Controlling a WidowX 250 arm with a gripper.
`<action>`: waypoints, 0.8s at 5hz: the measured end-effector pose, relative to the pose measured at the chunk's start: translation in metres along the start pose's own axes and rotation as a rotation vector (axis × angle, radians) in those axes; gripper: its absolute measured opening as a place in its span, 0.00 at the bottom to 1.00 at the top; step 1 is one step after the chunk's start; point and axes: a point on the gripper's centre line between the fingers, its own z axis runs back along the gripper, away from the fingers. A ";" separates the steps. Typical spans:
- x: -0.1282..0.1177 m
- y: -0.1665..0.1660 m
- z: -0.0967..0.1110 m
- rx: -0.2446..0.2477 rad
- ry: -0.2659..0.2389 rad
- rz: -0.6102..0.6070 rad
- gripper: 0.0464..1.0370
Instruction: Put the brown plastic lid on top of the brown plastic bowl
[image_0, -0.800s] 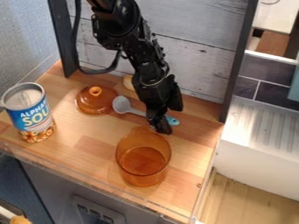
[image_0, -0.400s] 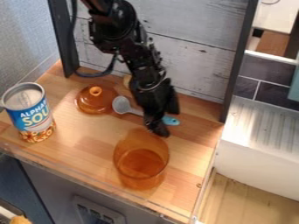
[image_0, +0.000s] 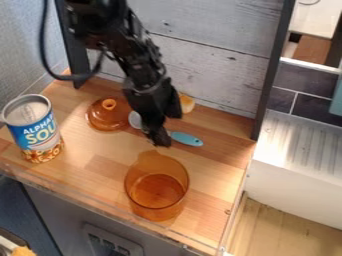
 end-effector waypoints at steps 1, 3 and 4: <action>0.023 -0.004 0.009 -0.024 -0.025 0.069 0.96; 0.073 -0.027 0.021 -0.075 -0.212 0.253 0.96; 0.087 -0.038 0.014 -0.052 -0.284 0.308 0.96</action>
